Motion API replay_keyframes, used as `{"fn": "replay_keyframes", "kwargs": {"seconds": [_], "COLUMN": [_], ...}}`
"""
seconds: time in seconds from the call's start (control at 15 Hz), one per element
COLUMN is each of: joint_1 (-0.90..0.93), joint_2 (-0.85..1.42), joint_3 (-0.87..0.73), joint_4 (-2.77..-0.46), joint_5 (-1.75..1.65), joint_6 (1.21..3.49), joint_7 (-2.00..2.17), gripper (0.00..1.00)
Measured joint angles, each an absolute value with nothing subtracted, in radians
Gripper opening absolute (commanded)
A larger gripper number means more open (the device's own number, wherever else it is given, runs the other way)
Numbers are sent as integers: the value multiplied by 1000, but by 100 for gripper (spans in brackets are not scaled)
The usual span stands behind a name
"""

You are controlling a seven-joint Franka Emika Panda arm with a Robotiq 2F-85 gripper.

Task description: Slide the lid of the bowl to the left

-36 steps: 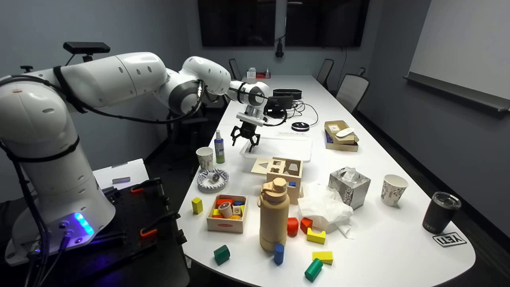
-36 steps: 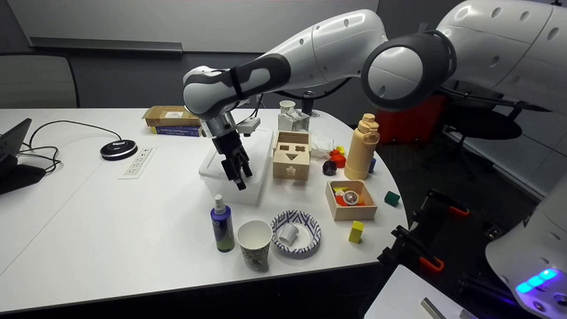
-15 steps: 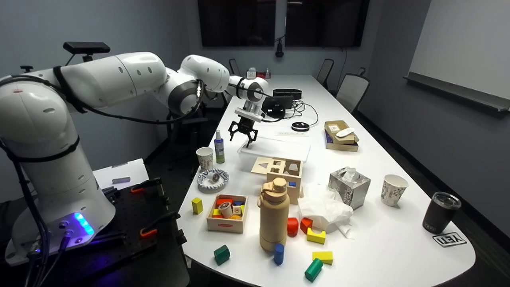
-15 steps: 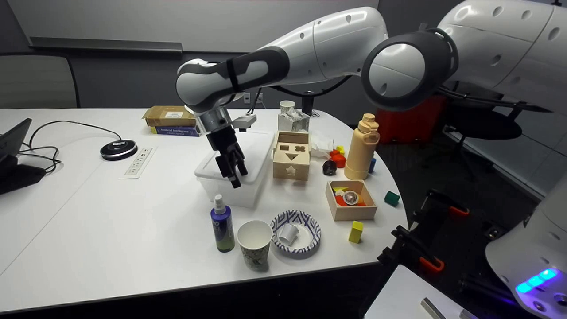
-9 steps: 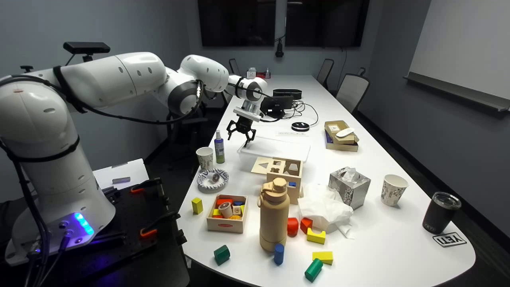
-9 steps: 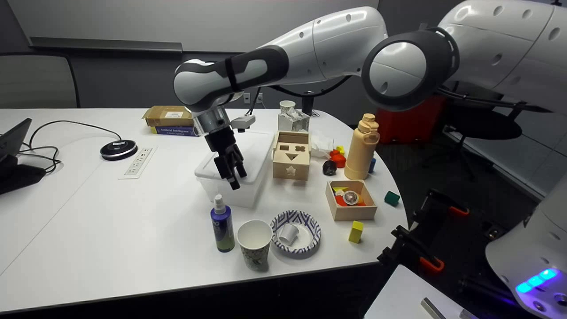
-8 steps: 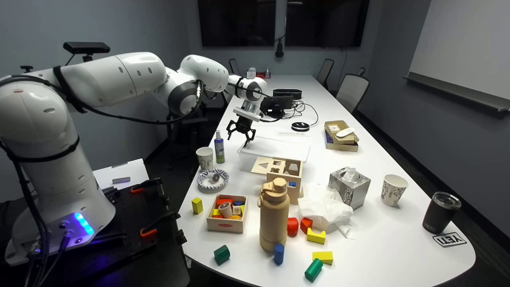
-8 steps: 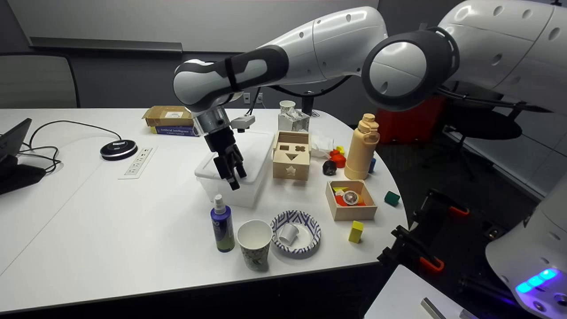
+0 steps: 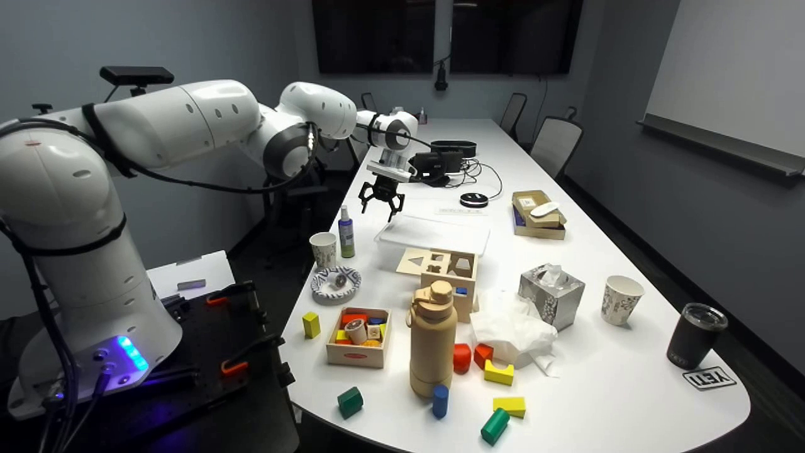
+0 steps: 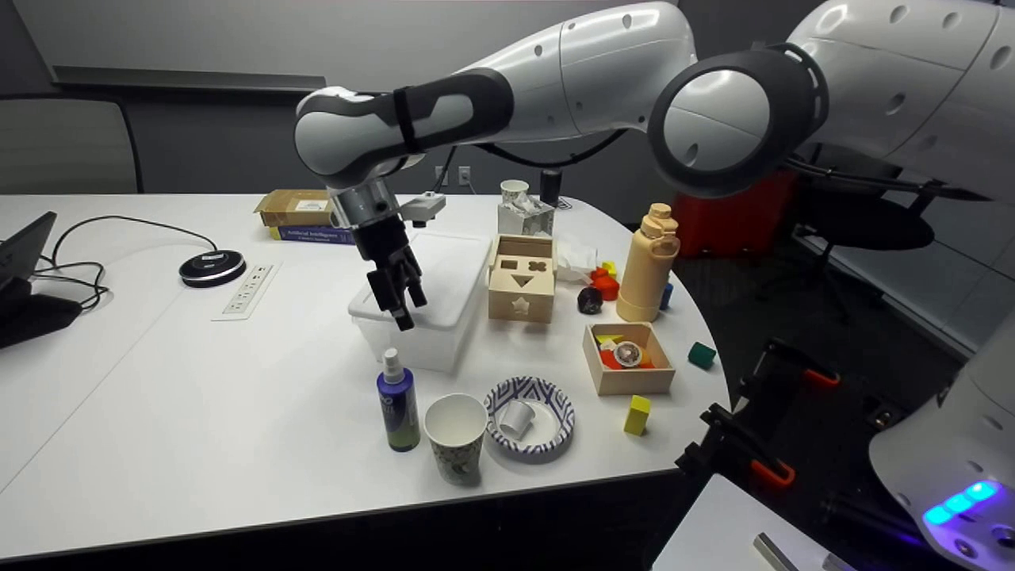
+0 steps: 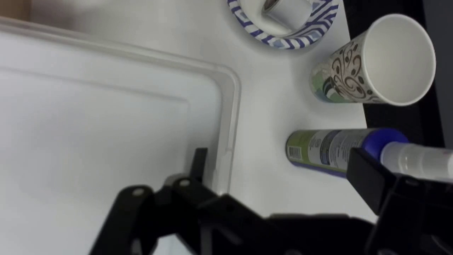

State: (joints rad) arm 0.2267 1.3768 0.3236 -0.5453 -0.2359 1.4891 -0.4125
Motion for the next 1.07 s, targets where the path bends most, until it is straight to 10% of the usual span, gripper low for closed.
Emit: {"fn": "replay_keyframes", "kwargs": {"seconds": [1.07], "joint_1": [350], "joint_2": [1275], "joint_3": [28], "joint_4": [-341], "joint_5": [-180], "joint_6": [1525], "joint_7": [-34], "gripper": [100]}}
